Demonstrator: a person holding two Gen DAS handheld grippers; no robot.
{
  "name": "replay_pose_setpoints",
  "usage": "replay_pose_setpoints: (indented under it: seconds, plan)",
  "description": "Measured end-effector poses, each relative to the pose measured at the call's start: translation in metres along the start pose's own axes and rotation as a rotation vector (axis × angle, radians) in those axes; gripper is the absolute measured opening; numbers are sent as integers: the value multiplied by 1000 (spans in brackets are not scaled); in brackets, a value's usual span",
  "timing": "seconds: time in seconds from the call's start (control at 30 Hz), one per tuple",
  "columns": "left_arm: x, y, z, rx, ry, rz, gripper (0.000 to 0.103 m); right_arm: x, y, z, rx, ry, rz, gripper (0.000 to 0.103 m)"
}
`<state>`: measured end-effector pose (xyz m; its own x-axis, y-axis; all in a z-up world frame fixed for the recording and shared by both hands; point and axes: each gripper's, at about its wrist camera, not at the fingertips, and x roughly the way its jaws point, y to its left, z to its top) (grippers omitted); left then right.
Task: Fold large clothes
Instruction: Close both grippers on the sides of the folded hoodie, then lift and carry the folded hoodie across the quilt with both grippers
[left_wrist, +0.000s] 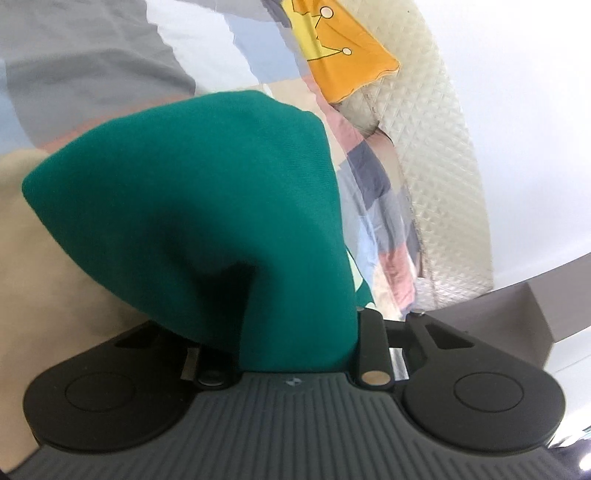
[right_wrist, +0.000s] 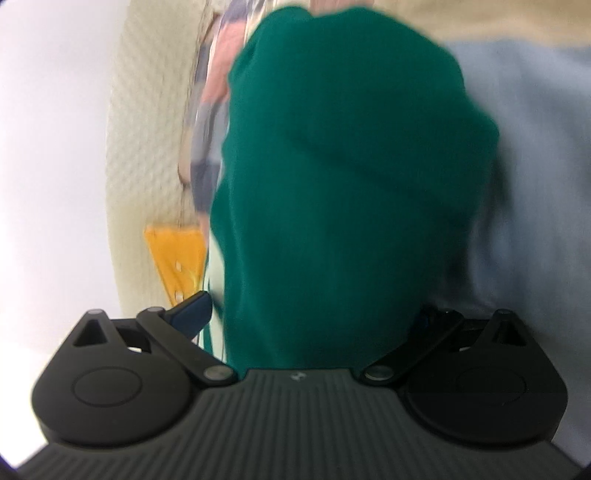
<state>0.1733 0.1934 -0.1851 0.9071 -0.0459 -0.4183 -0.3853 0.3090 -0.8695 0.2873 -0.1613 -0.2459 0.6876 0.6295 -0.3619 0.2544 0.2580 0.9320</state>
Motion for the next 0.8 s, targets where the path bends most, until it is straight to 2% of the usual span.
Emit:
replay_pose_setpoints:
  seconds: [0.1,0.13,0.2,0.27,0.3,0.33,0.43,0.57,0.8]
  plan:
    - [0,13,1,-82,21,-29,36,10,6,3,-22,15,5,103]
    - [1,17,0,-115,25,-39,44,12,8,3,-47,25,2,103]
    - [1,20,-1,-158,34,-36,49,12,8,3,-53,23,10,103]
    - [4,22,-2,-177,53,-30,68,10,5,6,-21,13,48,103]
    - [7,22,-1,-180,70,-16,83,9,4,8,-4,10,76,103]
    - [8,22,-3,-185,83,-8,85,7,4,10,4,10,101,103]
    - [11,25,-6,-219,120,-26,91,5,7,13,6,12,149,103]
    - [16,26,-14,-252,162,-40,95,7,12,10,-12,10,156,103]
    - [41,23,-9,-315,138,-46,98,7,9,8,-13,8,161,103]
